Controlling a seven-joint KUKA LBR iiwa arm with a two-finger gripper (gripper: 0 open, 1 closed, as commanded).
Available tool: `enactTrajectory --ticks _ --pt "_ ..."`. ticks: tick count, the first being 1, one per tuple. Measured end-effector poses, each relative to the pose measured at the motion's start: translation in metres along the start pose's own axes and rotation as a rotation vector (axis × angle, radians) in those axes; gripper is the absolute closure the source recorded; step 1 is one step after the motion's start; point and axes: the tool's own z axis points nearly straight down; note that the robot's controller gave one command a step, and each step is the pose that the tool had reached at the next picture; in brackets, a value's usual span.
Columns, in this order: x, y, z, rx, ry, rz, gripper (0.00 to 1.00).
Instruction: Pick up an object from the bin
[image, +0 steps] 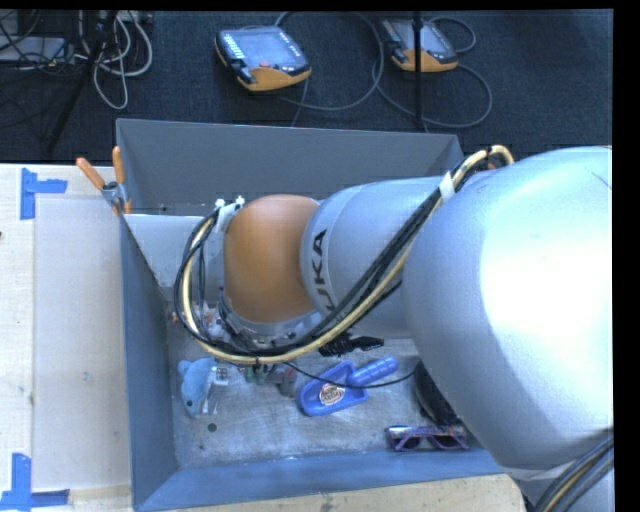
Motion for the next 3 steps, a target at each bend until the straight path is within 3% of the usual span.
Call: enactTrajectory --ticks 1,3 --pt "-0.0103 -0.0012 0.0115 -0.001 -0.008 -0.294 1.0" --pt "-0.0103 -0.0012 0.0111 -0.001 -0.007 -0.294 1.0"
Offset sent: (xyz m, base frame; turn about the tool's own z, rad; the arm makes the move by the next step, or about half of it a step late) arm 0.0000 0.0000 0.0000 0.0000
